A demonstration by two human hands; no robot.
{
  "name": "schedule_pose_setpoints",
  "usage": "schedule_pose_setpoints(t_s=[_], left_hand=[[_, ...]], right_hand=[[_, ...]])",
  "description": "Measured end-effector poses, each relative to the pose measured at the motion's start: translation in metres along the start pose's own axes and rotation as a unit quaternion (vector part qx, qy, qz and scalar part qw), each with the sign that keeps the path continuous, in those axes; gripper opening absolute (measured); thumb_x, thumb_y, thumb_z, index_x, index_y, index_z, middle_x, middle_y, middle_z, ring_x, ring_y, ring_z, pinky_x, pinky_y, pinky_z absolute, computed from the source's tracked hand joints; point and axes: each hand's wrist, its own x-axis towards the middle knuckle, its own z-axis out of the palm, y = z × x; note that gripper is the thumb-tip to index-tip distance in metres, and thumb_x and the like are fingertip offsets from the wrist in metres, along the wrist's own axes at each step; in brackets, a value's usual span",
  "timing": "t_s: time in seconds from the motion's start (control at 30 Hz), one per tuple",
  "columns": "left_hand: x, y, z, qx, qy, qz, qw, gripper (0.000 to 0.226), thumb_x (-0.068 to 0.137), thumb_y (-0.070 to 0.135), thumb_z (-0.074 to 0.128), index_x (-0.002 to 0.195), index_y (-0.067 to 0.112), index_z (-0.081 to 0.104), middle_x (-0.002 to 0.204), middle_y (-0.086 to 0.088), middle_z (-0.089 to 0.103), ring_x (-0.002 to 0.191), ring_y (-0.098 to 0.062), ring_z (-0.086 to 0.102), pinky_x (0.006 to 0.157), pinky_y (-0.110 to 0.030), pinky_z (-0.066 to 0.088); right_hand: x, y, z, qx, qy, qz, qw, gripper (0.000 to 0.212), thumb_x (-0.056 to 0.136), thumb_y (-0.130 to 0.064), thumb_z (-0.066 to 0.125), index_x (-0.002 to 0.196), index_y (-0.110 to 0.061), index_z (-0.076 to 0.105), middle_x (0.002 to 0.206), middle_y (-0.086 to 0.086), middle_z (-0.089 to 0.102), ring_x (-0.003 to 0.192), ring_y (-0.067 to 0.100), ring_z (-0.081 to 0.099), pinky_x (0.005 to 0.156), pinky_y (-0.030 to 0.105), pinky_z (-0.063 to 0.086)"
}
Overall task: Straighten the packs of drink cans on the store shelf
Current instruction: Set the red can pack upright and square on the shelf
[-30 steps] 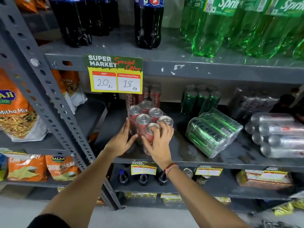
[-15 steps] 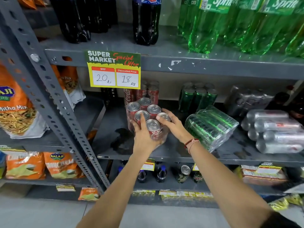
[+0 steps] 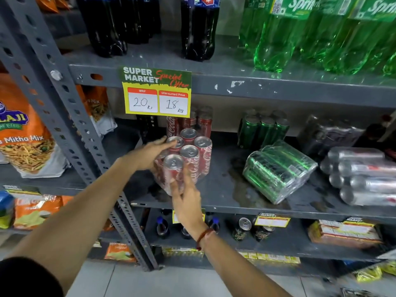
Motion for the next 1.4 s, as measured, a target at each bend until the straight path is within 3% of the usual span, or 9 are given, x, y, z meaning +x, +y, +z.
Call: schedule_pose_setpoints(t_s=[0.1, 0.2, 0.27, 0.4, 0.47, 0.63, 0.83, 0.97, 1.4], left_hand=[[-0.008, 0.001, -0.003, 0.024, 0.036, -0.058, 0.997, 0.113, 0.074, 0.008, 0.074, 0.138, 0.057, -0.006, 0.16, -0.007, -0.002, 0.143, -0.037, 0.019, 0.108, -0.05, 0.037], [-0.036, 0.021, 0.003, -0.15, 0.024, -0.124, 0.981, 0.106, 0.074, 0.008, 0.072, 0.148, 0.035, 0.0, 0.159, -0.009, 0.009, 0.145, -0.031, 0.013, 0.115, -0.039, 0.024], [-0.054, 0.038, 0.015, -0.282, 0.041, -0.154, 0.946, 0.12, 0.062, 0.014, 0.079, 0.147, 0.034, -0.002, 0.151, -0.011, 0.031, 0.137, -0.032, 0.034, 0.112, -0.039, 0.031], [-0.052, 0.082, 0.037, -0.343, 0.154, -0.223, 0.9, 0.131, 0.057, 0.027, 0.088, 0.148, 0.026, -0.006, 0.155, -0.025, 0.007, 0.143, -0.039, 0.016, 0.114, -0.047, 0.022], [-0.046, 0.091, 0.043, -0.349, 0.213, -0.232, 0.883, 0.122, 0.058, 0.032, 0.086, 0.149, 0.025, 0.005, 0.151, -0.025, 0.024, 0.138, -0.042, 0.027, 0.11, -0.05, 0.029], [-0.041, 0.069, 0.036, -0.318, 0.211, -0.214, 0.899, 0.104, 0.063, 0.03, 0.083, 0.146, 0.031, 0.02, 0.139, -0.016, 0.05, 0.129, -0.036, 0.045, 0.106, -0.047, 0.039], [-0.025, 0.03, 0.021, -0.343, 0.128, -0.135, 0.921, 0.109, 0.055, 0.008, 0.087, 0.137, 0.051, 0.029, 0.145, -0.004, 0.046, 0.13, -0.022, 0.047, 0.107, -0.047, 0.04], [0.001, 0.005, 0.031, -0.328, 0.103, -0.103, 0.933, 0.113, 0.049, 0.011, 0.09, 0.124, 0.069, 0.029, 0.143, -0.002, 0.048, 0.127, -0.021, 0.05, 0.103, -0.047, 0.045], [-0.025, 0.031, 0.014, -0.26, 0.099, -0.122, 0.953, 0.106, 0.064, 0.011, 0.084, 0.144, 0.042, 0.022, 0.149, -0.007, 0.039, 0.136, -0.025, 0.038, 0.109, -0.044, 0.038]], right_hand=[[0.007, -0.01, -0.01, -0.006, 0.015, -0.026, 1.0, 0.059, 0.093, -0.044, 0.05, 0.145, -0.02, 0.034, 0.142, 0.006, 0.051, 0.127, 0.02, 0.05, 0.106, 0.034, 0.041], [0.036, -0.008, -0.047, -0.04, 0.047, -0.056, 0.997, 0.078, 0.078, -0.057, 0.063, 0.142, -0.023, 0.035, 0.142, 0.007, 0.042, 0.131, 0.021, 0.038, 0.107, 0.035, 0.035], [0.066, -0.007, -0.072, -0.099, -0.002, -0.056, 0.994, 0.098, 0.065, -0.054, 0.078, 0.145, -0.025, 0.029, 0.148, 0.011, 0.027, 0.138, 0.027, 0.025, 0.11, 0.041, 0.028], [0.12, -0.008, -0.094, -0.238, -0.161, -0.039, 0.957, 0.118, 0.058, -0.032, 0.09, 0.15, -0.028, 0.016, 0.156, 0.019, 0.011, 0.145, 0.037, 0.012, 0.118, 0.049, 0.019], [0.138, -0.006, -0.091, -0.284, -0.228, -0.043, 0.93, 0.121, 0.056, -0.029, 0.091, 0.15, -0.031, 0.015, 0.156, 0.019, 0.01, 0.145, 0.038, 0.014, 0.118, 0.046, 0.02], [0.143, -0.003, -0.079, -0.308, -0.198, -0.045, 0.93, 0.114, 0.055, -0.03, 0.091, 0.148, -0.029, 0.026, 0.16, 0.014, 0.008, 0.144, 0.036, 0.019, 0.117, 0.04, 0.02], [0.105, -0.004, -0.059, -0.34, -0.055, -0.014, 0.939, 0.103, 0.067, -0.036, 0.083, 0.149, -0.03, 0.021, 0.159, 0.013, 0.011, 0.13, 0.046, 0.034, 0.106, 0.048, 0.037], [0.088, -0.001, -0.054, -0.361, -0.004, 0.012, 0.932, 0.101, 0.072, -0.037, 0.079, 0.15, -0.028, 0.015, 0.16, 0.015, 0.002, 0.129, 0.046, 0.033, 0.102, 0.046, 0.041], [0.094, -0.001, -0.072, -0.328, -0.087, 0.017, 0.94, 0.103, 0.072, -0.04, 0.079, 0.15, -0.032, 0.012, 0.161, 0.011, -0.003, 0.14, 0.047, 0.019, 0.108, 0.052, 0.034]])
